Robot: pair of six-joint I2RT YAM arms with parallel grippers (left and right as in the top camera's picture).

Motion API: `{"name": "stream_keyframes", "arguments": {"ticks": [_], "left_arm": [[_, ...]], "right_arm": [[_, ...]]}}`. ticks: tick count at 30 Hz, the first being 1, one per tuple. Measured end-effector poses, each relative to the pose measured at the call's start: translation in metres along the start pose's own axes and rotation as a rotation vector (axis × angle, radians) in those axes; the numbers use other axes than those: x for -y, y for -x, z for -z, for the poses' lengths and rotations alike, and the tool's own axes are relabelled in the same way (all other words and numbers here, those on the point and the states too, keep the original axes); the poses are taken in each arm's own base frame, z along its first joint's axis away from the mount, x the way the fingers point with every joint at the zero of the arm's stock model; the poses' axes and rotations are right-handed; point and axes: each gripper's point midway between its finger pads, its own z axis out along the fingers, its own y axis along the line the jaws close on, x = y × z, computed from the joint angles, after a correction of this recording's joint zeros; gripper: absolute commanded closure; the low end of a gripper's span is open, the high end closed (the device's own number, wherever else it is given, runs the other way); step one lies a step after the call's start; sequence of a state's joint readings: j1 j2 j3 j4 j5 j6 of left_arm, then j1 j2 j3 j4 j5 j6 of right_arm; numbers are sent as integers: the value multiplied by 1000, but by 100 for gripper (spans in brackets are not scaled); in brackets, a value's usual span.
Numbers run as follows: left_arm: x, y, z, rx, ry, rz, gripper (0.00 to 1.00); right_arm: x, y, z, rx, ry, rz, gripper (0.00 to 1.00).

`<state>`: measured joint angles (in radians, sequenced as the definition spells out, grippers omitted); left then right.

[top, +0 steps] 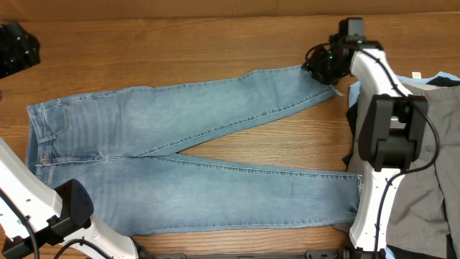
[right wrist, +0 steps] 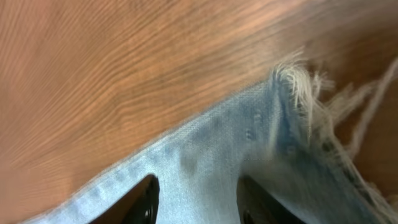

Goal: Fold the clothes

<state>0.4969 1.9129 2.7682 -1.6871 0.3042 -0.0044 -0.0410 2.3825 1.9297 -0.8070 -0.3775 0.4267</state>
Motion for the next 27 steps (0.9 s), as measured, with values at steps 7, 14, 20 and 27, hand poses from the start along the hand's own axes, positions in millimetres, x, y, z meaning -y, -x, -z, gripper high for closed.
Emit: {"name": "stream_keyframes", "arguments": {"ticks": [7, 14, 20, 27], "left_arm": [[0, 0, 0, -1, 0, 0, 0], [2, 0, 8, 16, 1, -5, 0], [16, -1, 50, 106, 1, -33, 0], [33, -8, 106, 223, 0, -70, 0]], "right_arm": [[3, -15, 101, -19, -108, 35, 56], [-5, -51, 204, 11, -193, 34, 56], [20, -88, 219, -105, -325, -29, 63], [75, -115, 191, -186, -527, -118, 73]]}}
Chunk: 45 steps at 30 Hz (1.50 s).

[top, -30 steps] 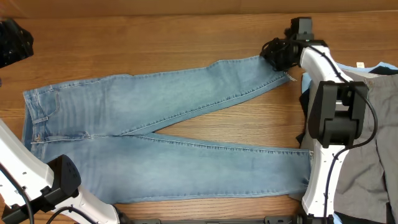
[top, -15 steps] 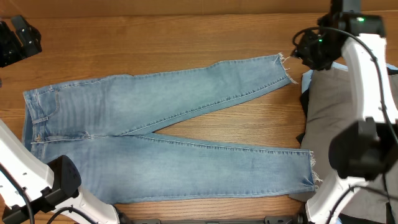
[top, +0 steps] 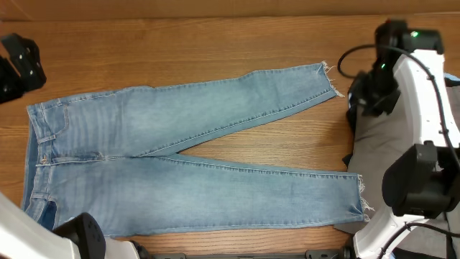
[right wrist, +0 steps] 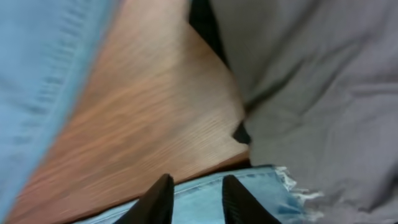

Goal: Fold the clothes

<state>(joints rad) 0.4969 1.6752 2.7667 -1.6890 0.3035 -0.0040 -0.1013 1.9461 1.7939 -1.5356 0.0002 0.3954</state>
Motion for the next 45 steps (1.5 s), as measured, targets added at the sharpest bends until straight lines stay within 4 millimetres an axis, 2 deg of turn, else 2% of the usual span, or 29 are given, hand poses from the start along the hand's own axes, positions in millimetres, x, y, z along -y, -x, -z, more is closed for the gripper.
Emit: {"name": "stream_keyframes", "arguments": {"ticks": [4, 8, 11, 16, 20, 24, 27, 31, 36, 40, 42, 45], "left_arm": [[1, -1, 2, -1, 0, 0, 0], [-5, -13, -16, -75, 0, 23, 0], [-10, -25, -33, -144, 1, 45, 0], [-16, -40, -51, -223, 1, 70, 0], [-18, -45, -55, -248, 1, 78, 0], [-18, -47, -57, -255, 1, 80, 0], [-18, -47, -57, -256, 1, 80, 0], [-20, -47, -57, -257, 12, 79, 0], [-24, -47, -53, -250, 44, 72, 0], [-23, -44, -36, -212, 68, 59, 0], [-23, -43, -23, -182, 92, 53, 0], [-25, -41, -1, -132, 143, 61, 0]], "right_arm": [[17, -19, -45, -89, -68, -20, 76], [41, -34, -85, -160, -111, -88, 78], [64, -37, -108, -182, -114, -179, 78], [97, -14, -134, -118, -39, -362, 78], [119, 12, -133, -28, 25, -471, 78], [149, 33, -129, 40, 67, -575, 76], [162, 38, -124, 41, 90, -597, 68], [156, 45, -105, 18, 163, -528, 62], [121, 63, -58, 66, 276, -357, 55], [85, 51, -5, 113, 340, -222, 50], [66, 37, 25, 153, 369, -153, 50], [47, 14, 54, 182, 394, -83, 50]]}}
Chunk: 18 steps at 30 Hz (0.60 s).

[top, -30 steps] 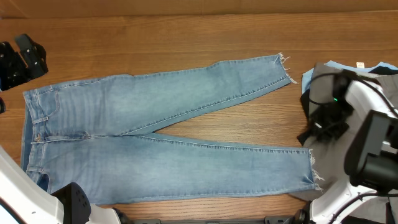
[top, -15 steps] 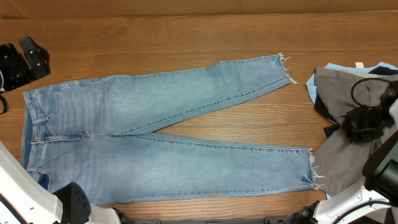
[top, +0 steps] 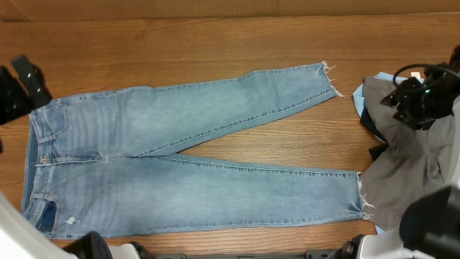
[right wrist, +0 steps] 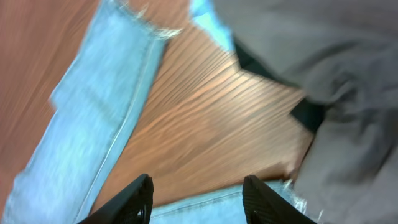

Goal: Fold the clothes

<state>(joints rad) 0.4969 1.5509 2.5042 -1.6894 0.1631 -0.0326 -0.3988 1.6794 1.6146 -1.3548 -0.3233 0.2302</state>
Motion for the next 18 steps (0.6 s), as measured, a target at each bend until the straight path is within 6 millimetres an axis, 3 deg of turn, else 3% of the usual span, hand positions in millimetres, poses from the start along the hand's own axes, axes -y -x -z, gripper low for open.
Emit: {"name": "stream_keyframes", "arguments": {"ticks": [3, 4, 6, 8, 10, 11, 13, 18], "left_arm": [[-3, -2, 10, 21, 27, 16, 0], [-4, -3, 7, 11, 32, 20, 0], [-7, -9, -6, -37, 36, 32, 10], [-10, -17, -28, -112, 33, 54, 25], [-11, -28, -64, -227, 8, 77, 32], [-11, -33, -75, -263, 1, 84, 34], [-10, -52, -116, -398, -28, 102, 38], [-6, -91, -184, -599, -62, 115, 39]], "right_arm": [[-20, -14, 8, 2, 23, 60, 55], [-26, -15, 7, 4, 28, 75, 65], [-43, -10, 1, 36, 55, 137, 78], [-64, -5, -9, 73, 92, 197, 82], [-89, -8, -25, 94, 136, 251, 82], [-98, -10, -31, 102, 152, 270, 82], [-121, -17, -54, 118, 195, 311, 82], [-153, -27, -111, 147, 230, 328, 84]]}}
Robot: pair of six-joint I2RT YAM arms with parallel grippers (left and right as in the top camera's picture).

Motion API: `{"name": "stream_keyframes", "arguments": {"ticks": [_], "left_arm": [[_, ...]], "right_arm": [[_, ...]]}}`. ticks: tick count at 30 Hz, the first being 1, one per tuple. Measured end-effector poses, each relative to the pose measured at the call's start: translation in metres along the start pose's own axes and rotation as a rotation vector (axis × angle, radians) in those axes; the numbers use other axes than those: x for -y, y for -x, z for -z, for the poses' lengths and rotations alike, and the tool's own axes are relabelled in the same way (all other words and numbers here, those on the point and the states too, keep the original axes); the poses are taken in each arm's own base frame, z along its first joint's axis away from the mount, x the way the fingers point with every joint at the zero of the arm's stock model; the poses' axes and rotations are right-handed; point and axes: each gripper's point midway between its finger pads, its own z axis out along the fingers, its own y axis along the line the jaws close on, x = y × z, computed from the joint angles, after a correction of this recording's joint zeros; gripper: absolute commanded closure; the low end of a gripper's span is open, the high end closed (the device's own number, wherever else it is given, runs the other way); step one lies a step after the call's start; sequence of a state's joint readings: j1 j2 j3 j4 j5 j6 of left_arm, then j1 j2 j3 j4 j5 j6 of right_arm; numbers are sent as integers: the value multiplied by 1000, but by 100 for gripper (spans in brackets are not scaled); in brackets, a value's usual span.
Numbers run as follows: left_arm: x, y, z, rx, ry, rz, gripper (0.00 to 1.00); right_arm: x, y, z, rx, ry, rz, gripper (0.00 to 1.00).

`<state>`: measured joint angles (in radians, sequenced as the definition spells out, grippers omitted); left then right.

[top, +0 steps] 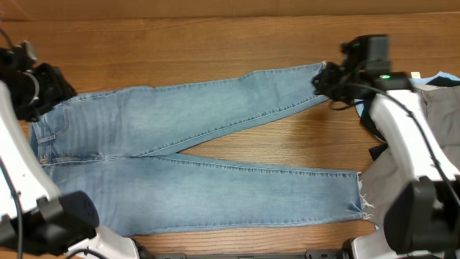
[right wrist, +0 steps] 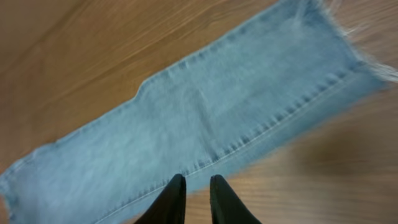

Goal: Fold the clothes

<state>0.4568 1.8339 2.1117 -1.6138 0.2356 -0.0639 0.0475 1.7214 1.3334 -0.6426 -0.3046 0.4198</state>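
Note:
Light blue jeans (top: 180,144) lie flat on the wooden table, waistband at the left, both legs running right. The upper leg (right wrist: 205,118) slants up to a frayed hem (top: 328,70). My right gripper (top: 321,82) hovers at that hem. In the right wrist view the right gripper (right wrist: 198,200) has its black fingers almost together over the leg's lower seam, with nothing between them. My left gripper (top: 44,90) is at the waistband's far corner; its fingers cannot be made out. The lower leg's frayed hem (top: 359,196) lies untouched.
A pile of grey and blue clothes (top: 440,137) sits at the right edge, partly behind my right arm. Bare wooden table (top: 215,43) runs along the back, and a wedge of it shows between the two legs.
My right gripper was over the clothes pile at the right edge with fingers wide apart. It is now back at the upper leg's hem with fingers nearly together. The left gripper has shifted right onto the waistband corner.
My right gripper was first at the upper leg's hem, open. Then it stood beside the clothes pile, later over it. Now it is at the hem again. The left gripper has come from the far left corner down to the waistband. The jeans have stayed flat.

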Motion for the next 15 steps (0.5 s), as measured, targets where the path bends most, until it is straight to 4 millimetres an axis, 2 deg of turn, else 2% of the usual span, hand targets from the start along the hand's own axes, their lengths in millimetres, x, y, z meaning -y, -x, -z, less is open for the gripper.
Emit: {"name": "stream_keyframes", "arguments": {"ticks": [3, 8, 11, 15], "left_arm": [[-2, 3, -27, -38, -8, -11, 35], [-7, 5, -51, -55, -6, -14, 33], [-10, 3, -63, -65, -2, -18, 30], [-14, 1, -75, -78, 3, -31, 29]], "right_arm": [[5, 1, -41, 22, -7, -14, 84], [30, 7, -91, 53, -39, -44, 84], [52, 7, -107, 55, -91, -68, 85], [91, 7, -113, 61, -201, -115, 87]]}}
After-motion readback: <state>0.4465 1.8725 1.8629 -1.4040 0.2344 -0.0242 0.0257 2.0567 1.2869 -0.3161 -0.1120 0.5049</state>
